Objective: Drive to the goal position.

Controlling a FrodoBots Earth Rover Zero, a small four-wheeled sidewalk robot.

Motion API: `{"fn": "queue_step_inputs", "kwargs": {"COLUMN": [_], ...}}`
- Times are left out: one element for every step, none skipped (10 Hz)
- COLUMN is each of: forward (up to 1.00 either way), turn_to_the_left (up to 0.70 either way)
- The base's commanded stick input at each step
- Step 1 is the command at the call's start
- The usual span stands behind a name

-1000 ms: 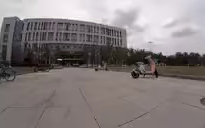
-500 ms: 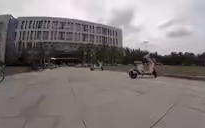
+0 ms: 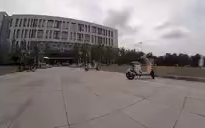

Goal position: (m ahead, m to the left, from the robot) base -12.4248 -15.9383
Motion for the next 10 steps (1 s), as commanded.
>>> {"fn": "queue_step_inputs", "kwargs": {"forward": [0.6, 0.6, 0.6, 0.6, 0.6, 0.6, 0.6, 0.6, 0.6, 0.6], "turn_to_the_left": [-0.15, -0.15, -0.15, -0.15, -0.15, -0.15, -0.15, -0.15, -0.15, -0.15]}}
